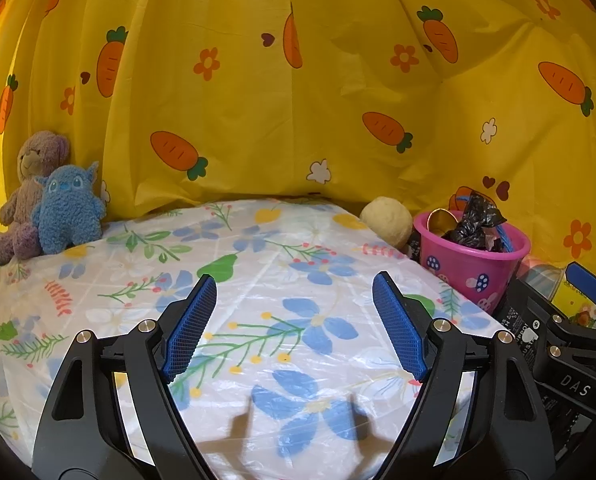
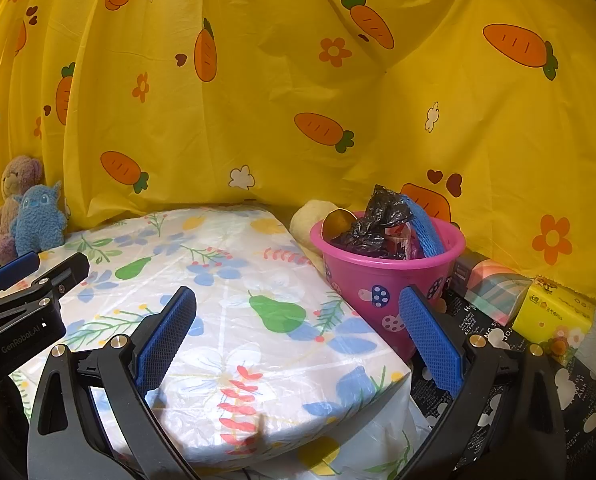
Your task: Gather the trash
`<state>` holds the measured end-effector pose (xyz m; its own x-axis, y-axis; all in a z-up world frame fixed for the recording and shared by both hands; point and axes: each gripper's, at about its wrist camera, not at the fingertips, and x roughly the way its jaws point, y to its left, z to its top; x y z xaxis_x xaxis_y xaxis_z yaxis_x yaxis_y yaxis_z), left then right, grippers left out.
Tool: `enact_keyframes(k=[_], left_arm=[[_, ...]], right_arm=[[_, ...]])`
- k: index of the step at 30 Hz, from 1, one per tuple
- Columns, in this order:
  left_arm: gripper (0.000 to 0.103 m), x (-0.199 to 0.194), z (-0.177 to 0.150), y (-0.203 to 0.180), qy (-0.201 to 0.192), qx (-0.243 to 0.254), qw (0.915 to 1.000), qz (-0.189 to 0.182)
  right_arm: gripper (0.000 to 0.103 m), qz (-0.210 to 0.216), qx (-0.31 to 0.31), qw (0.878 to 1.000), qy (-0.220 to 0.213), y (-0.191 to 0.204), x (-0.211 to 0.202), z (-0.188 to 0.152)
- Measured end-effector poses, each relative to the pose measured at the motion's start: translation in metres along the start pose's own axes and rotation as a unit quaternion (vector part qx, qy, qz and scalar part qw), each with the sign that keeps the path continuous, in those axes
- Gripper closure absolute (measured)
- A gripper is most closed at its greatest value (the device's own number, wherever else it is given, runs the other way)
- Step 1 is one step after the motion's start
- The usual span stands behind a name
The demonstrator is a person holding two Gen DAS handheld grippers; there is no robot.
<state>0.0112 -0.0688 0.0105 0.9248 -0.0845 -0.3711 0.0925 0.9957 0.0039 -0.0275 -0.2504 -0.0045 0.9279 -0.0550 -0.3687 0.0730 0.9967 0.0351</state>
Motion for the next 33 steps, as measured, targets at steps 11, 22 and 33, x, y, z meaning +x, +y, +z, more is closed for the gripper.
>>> enact_keyframes(k=[11,22,33], left_arm=[[0.024,0.0010,-0.0006,-0.0030,0.001,0.002,1.0000,0.001],[0.021,0.0021,-0.0010,-0.0048,-0.001,0.005,1.0000,0.003],[0.007,-0.0024,0.0002,-0.0005,-0.021,0.006,0.9994,0.027]], right_arm=[[0.006,0.002,0.000,1.000,0.001,-0.0013,0.0009,0.0000],[0.006,0.001,0.001,1.000,0.000,-0.0021,0.0004,0.0002],[0.006,-0.001,0.004,1.000,0.000,-0.0023,0.0011,0.0016]])
